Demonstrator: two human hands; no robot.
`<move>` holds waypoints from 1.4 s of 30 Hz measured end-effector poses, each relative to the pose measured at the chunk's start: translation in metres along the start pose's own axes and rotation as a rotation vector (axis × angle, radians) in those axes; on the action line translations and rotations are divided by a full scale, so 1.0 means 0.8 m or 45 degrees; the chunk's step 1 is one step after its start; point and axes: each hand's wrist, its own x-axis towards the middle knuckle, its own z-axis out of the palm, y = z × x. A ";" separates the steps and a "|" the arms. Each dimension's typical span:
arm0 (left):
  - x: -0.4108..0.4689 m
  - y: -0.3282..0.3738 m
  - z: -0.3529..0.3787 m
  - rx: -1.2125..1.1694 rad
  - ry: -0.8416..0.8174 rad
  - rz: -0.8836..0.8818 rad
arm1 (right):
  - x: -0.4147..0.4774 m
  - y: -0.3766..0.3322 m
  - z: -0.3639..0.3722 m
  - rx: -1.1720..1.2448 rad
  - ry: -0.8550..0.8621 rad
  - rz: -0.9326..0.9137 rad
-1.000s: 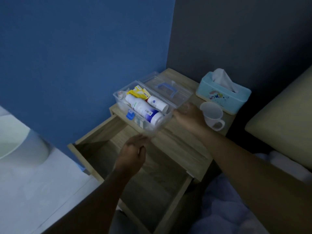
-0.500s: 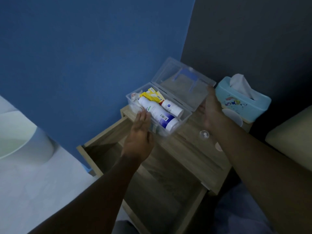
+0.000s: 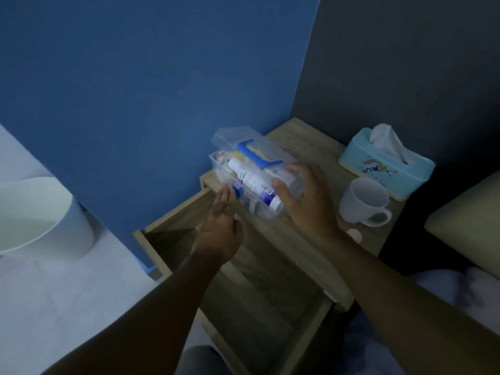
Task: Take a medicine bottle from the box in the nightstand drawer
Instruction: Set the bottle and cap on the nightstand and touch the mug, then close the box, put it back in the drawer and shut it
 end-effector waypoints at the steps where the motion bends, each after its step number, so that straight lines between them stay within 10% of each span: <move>1: -0.002 -0.002 -0.002 -0.016 -0.017 -0.033 | -0.006 0.001 0.003 -0.080 -0.034 -0.082; 16: 0.022 -0.004 0.002 -0.125 -0.034 -0.304 | -0.008 -0.008 0.021 -0.346 -0.263 -0.310; 24: 0.045 0.010 0.005 -0.710 0.264 -0.592 | -0.011 -0.008 0.026 -0.369 -0.242 -0.321; 42: 0.055 0.028 0.009 -0.829 0.564 -0.463 | -0.021 0.001 0.033 -0.332 -0.191 -0.405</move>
